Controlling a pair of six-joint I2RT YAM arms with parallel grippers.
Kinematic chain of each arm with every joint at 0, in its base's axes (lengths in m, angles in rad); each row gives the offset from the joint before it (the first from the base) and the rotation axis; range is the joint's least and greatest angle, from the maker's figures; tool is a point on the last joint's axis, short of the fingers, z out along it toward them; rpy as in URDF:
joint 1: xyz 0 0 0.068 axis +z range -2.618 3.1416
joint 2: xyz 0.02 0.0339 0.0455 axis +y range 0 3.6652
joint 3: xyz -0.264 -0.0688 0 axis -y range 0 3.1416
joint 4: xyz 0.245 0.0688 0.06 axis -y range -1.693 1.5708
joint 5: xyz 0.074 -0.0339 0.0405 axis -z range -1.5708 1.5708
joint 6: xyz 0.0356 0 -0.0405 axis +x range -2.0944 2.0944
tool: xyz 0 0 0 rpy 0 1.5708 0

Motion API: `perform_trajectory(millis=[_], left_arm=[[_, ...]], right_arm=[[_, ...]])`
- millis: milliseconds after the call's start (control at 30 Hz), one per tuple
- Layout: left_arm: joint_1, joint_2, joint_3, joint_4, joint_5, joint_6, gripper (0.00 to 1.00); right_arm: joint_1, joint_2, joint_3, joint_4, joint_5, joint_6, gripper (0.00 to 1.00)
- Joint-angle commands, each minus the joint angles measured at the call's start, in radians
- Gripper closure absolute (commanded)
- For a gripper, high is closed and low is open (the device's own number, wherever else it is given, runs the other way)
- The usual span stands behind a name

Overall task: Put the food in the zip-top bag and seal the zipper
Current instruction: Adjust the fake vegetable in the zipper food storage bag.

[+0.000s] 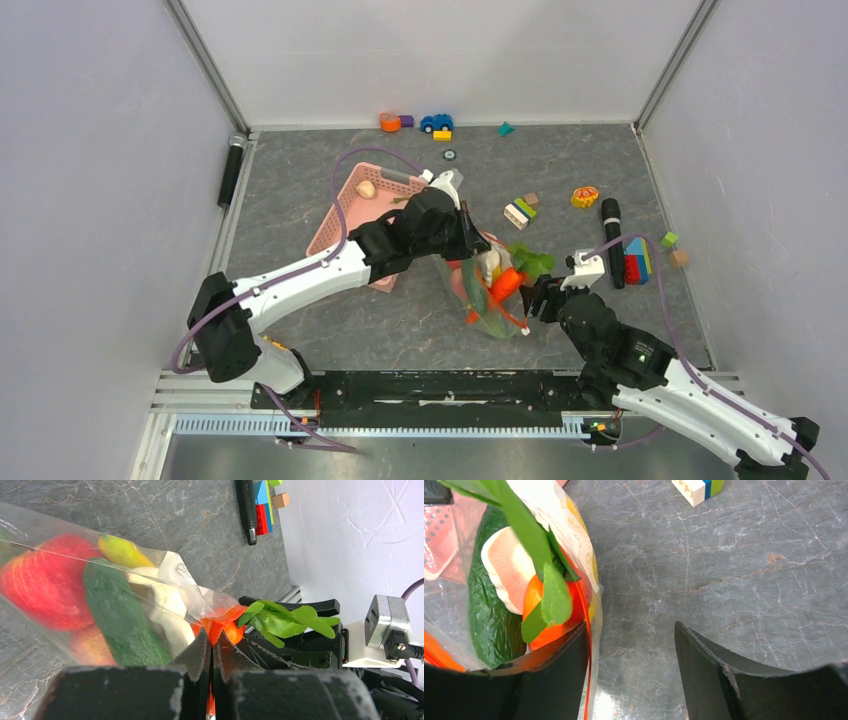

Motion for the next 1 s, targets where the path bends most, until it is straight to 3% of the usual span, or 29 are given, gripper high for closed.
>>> perform_trajectory(millis=[0,167,267,367,433,700,967], left_arm=[[0.004,-0.059,-0.002,0.05,0.018,-0.003,0.98],[0.004,-0.065,-0.01,0.062,0.035,-0.003,0.98],[0.004,-0.069,-0.016,0.068,0.044,-0.004,0.98],[0.004,-0.074,-0.021,0.058,0.025,-0.002,0.98],[0.005,-0.078,-0.02,0.046,0.008,0.005,0.98],[0.007,-0.084,0.049,-0.062,-0.091,0.091,0.86],[0.006,-0.053,0.106,-0.135,-0.11,0.153,0.72]], right_arm=[[0.003,0.028,-0.009,0.112,-0.007,-0.001,0.35],[0.003,0.055,-0.061,0.194,-0.024,-0.014,0.43],[0.003,0.057,-0.085,0.251,-0.047,-0.032,0.62],[0.003,0.025,-0.094,0.291,-0.062,-0.064,0.92],[0.003,-0.006,-0.081,0.296,-0.069,-0.088,0.99],[0.003,0.014,0.12,0.178,-0.143,-0.18,1.0],[0.003,0.137,0.244,0.079,-0.162,-0.113,1.0]])
